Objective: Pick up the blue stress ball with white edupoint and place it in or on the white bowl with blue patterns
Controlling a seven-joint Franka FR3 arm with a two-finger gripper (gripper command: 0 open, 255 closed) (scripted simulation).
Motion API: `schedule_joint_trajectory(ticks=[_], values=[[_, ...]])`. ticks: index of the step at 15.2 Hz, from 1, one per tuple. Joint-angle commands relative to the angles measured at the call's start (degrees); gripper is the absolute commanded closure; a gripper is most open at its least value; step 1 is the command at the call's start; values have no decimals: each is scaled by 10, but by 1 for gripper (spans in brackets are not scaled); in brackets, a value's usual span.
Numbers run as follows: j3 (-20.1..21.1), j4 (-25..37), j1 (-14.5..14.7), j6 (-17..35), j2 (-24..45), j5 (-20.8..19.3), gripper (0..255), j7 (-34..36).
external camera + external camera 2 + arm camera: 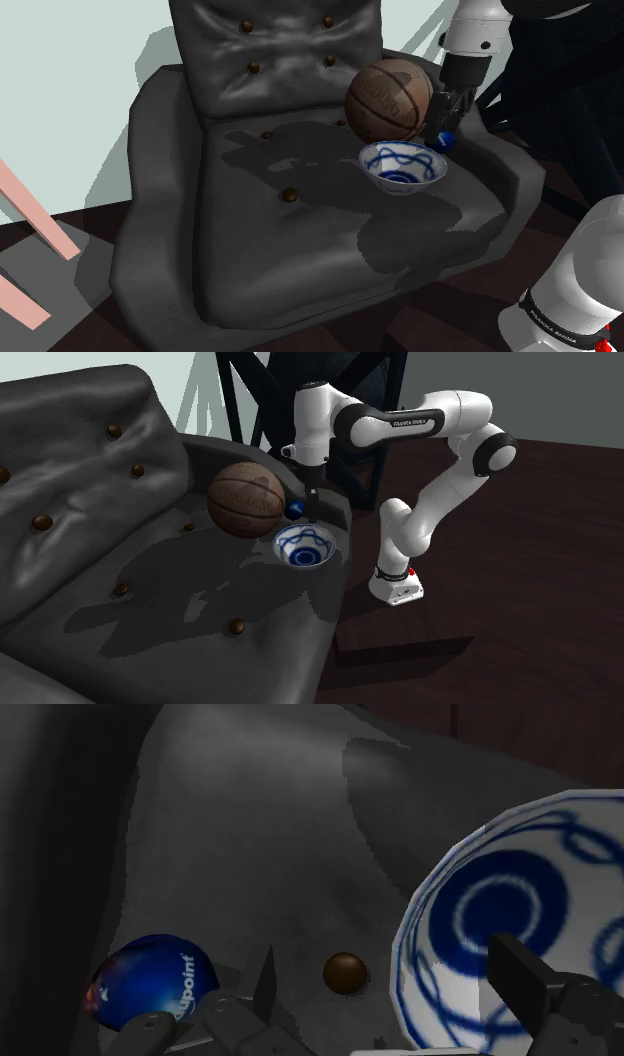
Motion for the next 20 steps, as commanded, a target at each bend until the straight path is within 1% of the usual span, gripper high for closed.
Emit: schedule_joint_trajectory(ticks=[1,6,12,13,20], values=[[0,0,0,0,0,0,0,0],[-87,30,-19,-15,57,-7,0,-81],[-185,90,-36,-38,155,-3,0,-180],[-191,95,-37,-40,163,-2,0,-187],[-184,25,-38,15,147,-2,0,-185]])
